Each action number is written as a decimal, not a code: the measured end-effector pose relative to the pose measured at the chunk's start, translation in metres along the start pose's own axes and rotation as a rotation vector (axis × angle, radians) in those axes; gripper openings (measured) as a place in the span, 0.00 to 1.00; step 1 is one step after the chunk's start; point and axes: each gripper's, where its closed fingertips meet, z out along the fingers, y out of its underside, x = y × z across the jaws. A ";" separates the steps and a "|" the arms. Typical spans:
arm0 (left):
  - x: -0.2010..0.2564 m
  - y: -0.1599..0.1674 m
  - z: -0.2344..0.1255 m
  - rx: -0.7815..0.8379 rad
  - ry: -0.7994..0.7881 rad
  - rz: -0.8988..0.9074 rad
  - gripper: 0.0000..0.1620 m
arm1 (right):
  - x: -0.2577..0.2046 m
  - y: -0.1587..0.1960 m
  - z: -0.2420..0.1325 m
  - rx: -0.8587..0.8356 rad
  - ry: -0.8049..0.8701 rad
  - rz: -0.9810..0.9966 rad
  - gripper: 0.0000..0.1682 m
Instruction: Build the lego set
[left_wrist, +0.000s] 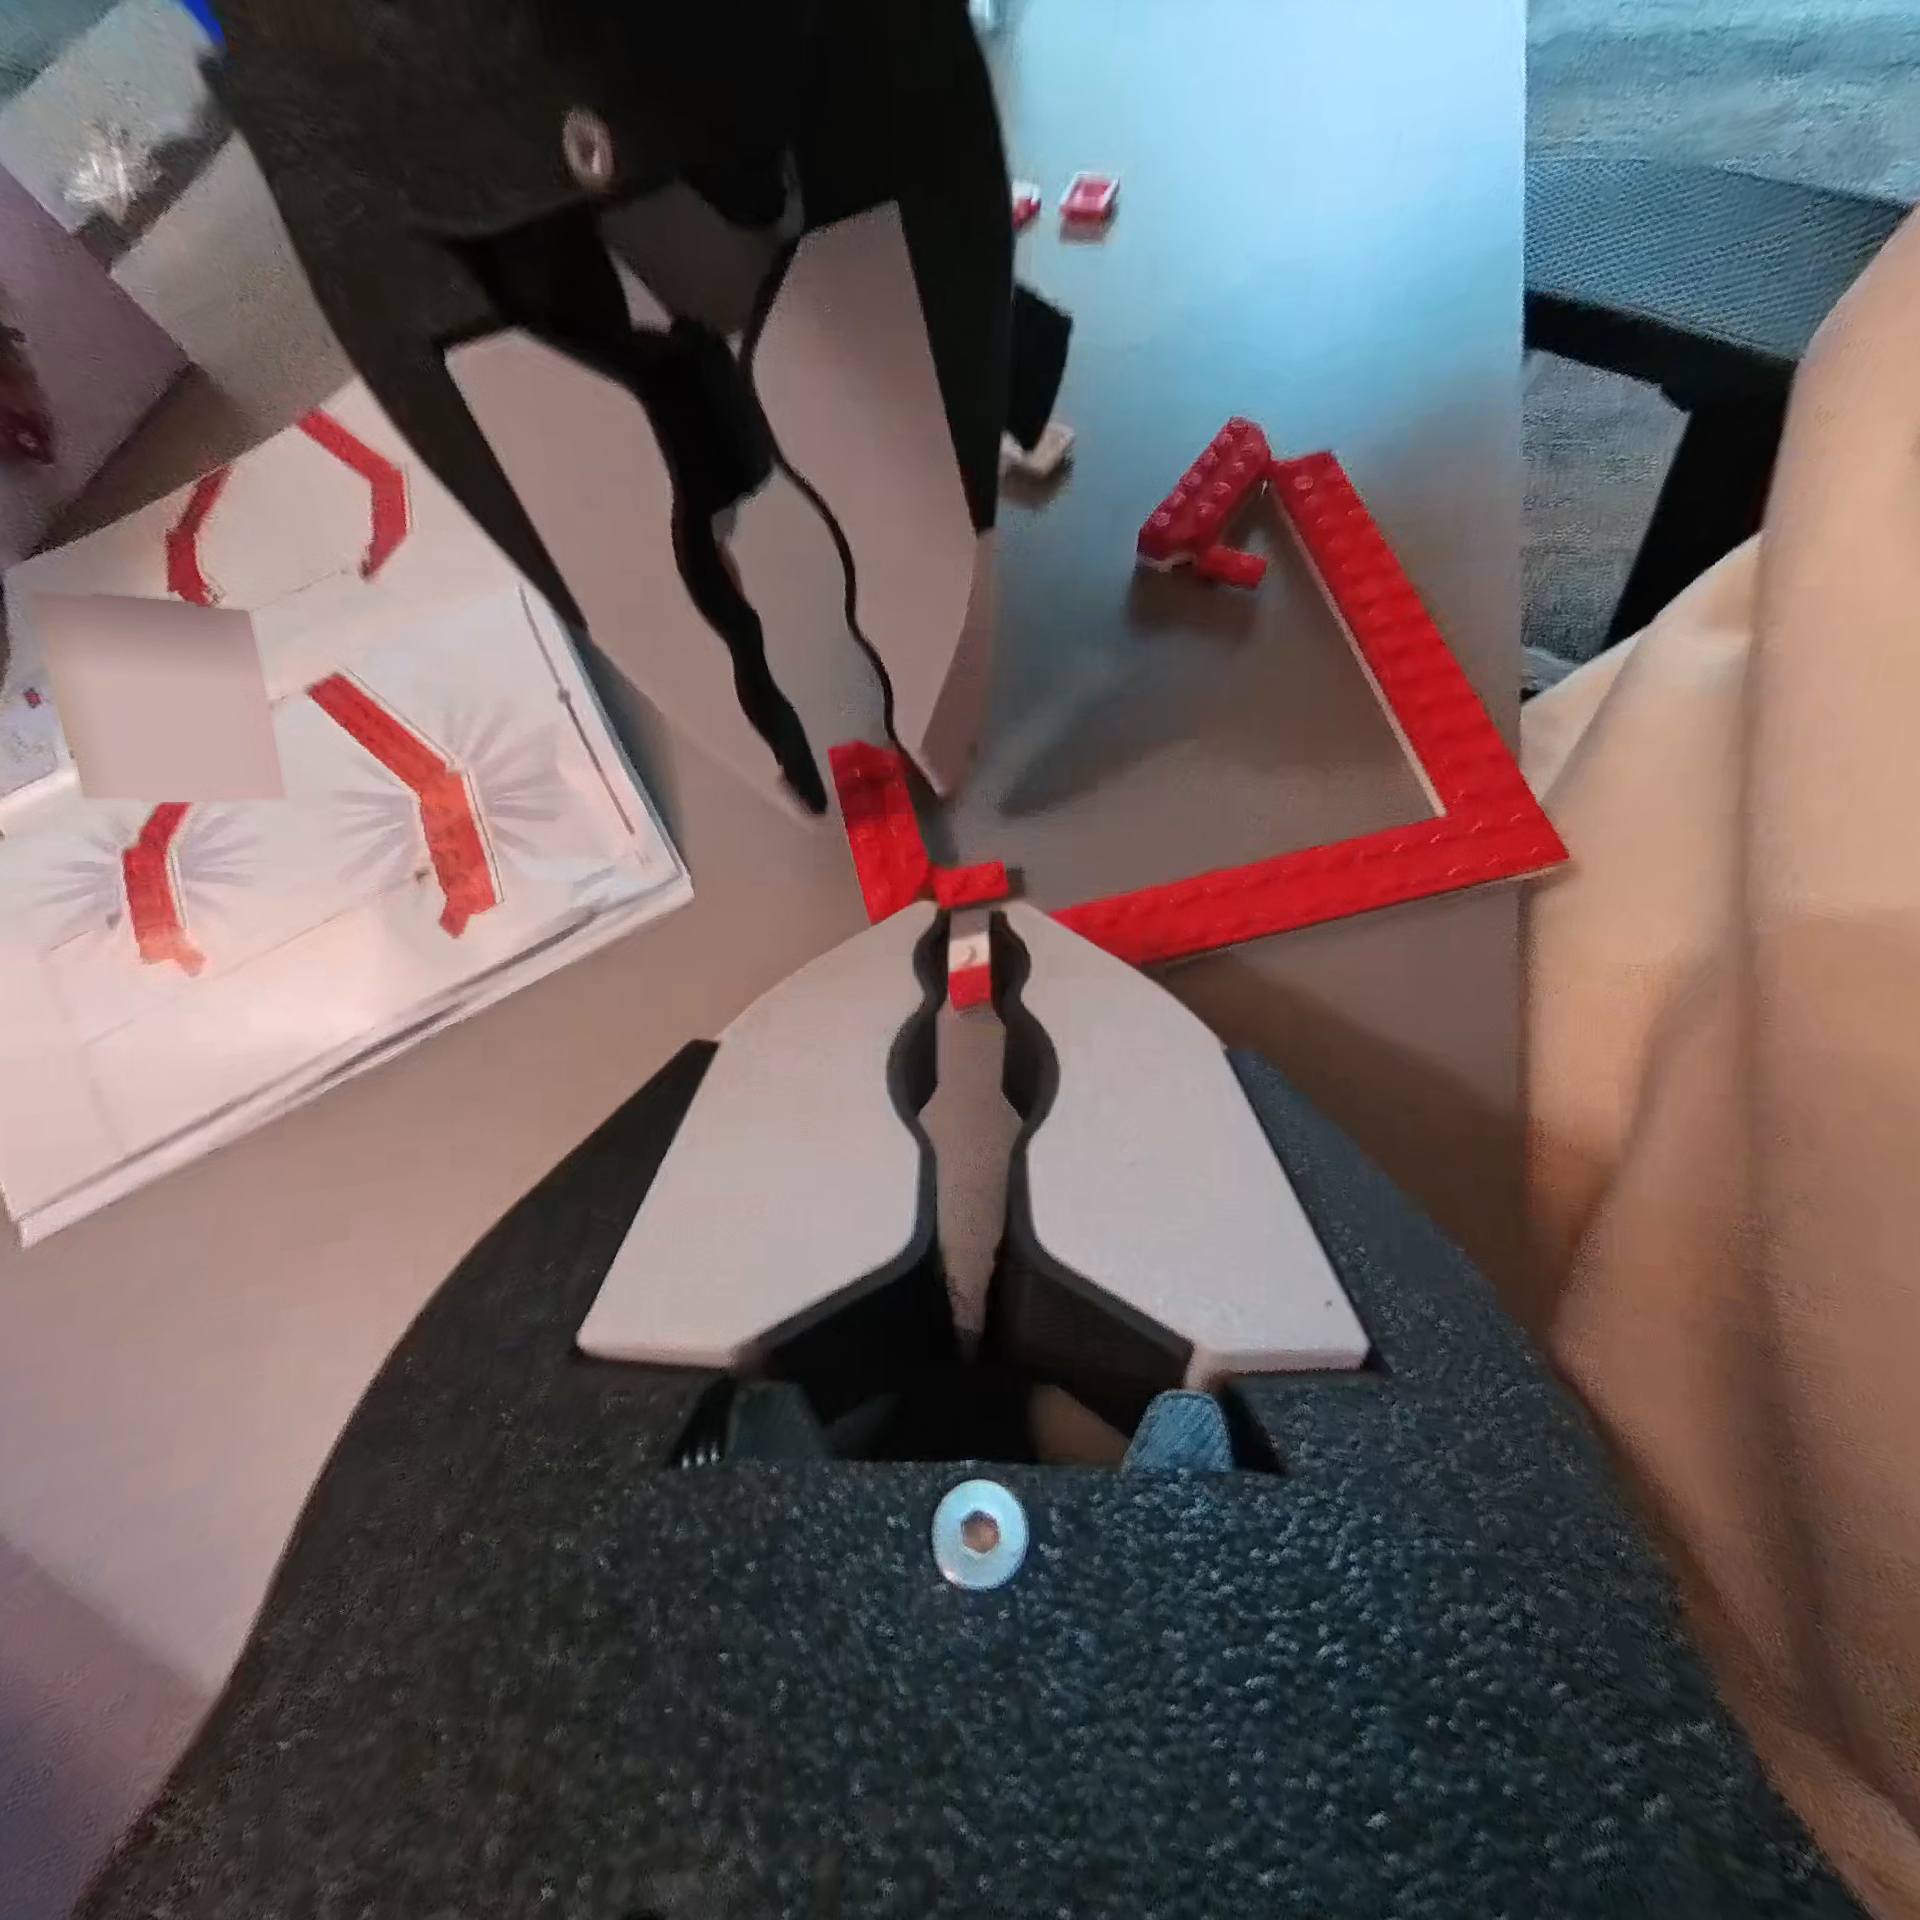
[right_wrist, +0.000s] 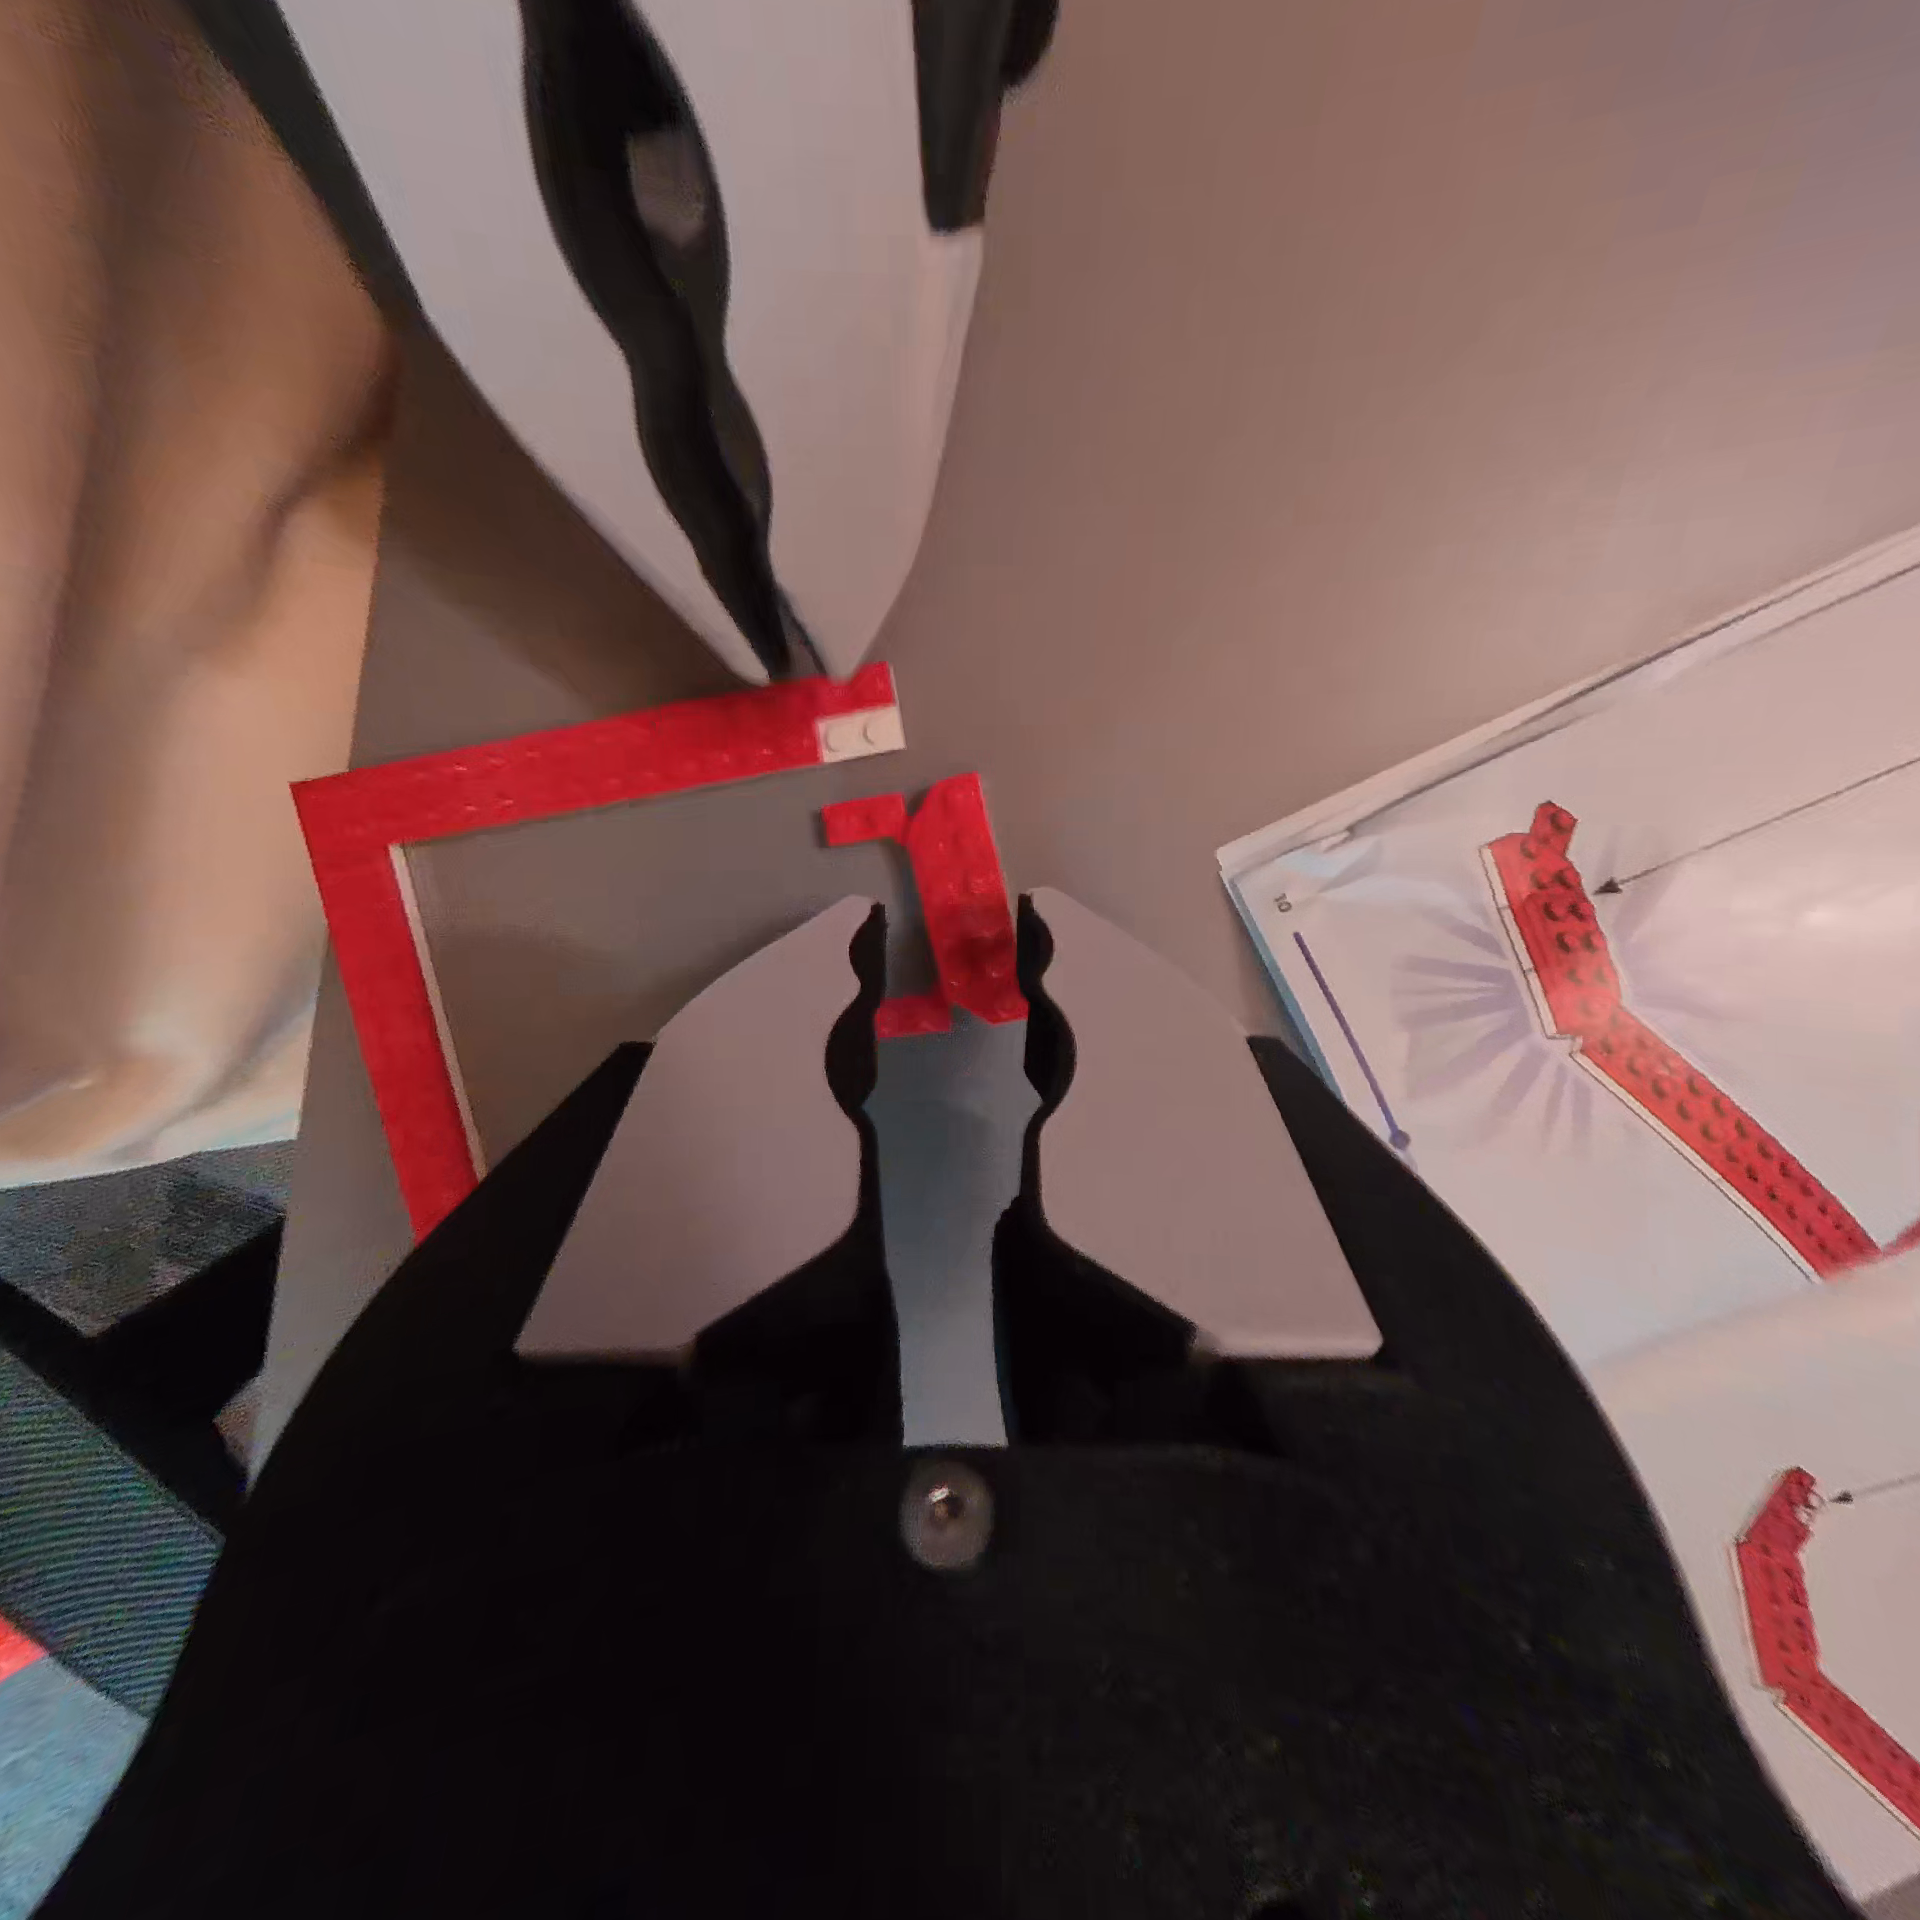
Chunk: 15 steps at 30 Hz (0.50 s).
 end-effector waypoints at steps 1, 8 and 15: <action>0.000 0.006 -0.002 -0.048 -0.002 -0.018 0.05 | 0.001 0.001 0.000 -0.003 0.012 -0.021 0.14; 0.009 0.029 0.010 -0.144 0.042 -0.165 0.04 | 0.003 0.002 0.015 -0.050 0.039 -0.149 0.10; 0.007 0.029 0.012 -0.135 0.044 -0.171 0.04 | 0.004 0.000 0.010 -0.018 0.032 -0.078 0.10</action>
